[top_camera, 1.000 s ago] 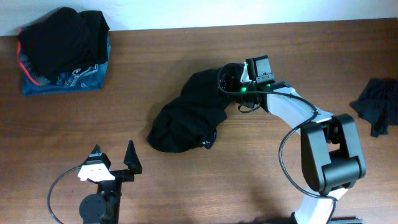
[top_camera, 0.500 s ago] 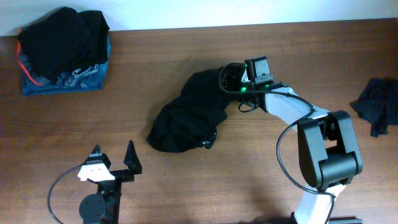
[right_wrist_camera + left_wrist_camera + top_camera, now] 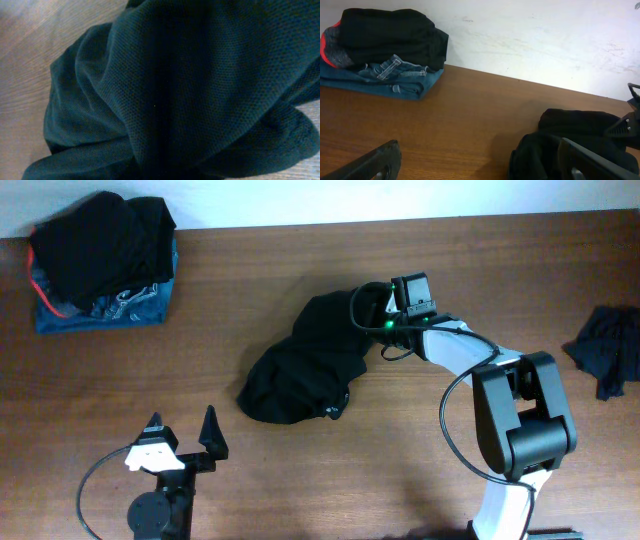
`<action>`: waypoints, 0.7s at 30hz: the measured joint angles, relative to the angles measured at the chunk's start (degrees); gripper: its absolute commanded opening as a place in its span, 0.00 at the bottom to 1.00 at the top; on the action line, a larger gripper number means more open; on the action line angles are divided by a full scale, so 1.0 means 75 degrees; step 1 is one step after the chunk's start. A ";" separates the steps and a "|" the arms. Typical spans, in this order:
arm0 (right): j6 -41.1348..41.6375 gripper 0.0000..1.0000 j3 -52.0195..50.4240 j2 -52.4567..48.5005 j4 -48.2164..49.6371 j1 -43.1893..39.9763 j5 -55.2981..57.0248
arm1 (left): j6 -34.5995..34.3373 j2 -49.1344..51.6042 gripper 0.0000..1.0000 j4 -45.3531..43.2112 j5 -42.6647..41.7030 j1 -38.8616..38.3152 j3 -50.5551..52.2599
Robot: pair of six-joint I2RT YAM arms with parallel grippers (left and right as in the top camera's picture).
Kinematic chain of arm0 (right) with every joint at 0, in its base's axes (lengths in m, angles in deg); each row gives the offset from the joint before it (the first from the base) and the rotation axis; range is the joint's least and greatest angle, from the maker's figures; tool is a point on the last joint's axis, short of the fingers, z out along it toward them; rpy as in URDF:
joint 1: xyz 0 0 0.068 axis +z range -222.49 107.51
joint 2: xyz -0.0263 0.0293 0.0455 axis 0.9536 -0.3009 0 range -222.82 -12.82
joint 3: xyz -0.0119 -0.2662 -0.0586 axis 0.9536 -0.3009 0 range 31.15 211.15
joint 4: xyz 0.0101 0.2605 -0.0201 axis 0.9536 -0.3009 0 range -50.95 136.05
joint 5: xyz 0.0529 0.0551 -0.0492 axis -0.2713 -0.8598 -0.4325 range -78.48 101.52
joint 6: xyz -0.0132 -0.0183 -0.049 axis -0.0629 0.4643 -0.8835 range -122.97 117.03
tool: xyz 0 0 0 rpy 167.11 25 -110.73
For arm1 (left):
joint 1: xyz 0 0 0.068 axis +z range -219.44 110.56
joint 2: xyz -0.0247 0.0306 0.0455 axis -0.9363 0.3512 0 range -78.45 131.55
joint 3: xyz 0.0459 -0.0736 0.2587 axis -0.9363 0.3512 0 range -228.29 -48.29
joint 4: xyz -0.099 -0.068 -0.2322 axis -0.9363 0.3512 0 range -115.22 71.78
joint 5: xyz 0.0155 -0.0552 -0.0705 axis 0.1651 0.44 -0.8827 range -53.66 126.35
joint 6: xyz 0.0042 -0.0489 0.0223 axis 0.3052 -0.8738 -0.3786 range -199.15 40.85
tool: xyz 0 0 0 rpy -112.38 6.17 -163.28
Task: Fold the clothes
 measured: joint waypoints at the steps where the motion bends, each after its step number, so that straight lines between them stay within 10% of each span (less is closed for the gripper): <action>1: -0.0041 0.08 0.0003 0.0009 -0.0055 0.0000 0.0003 | 0.0000 0.0000 0.99 0.0000 0.0000 0.0000 0.0000; 21: -0.0504 0.14 0.0003 0.4558 -0.3727 -0.0093 0.2731 | 0.0000 0.0000 0.99 -0.0003 0.0000 0.0000 0.0000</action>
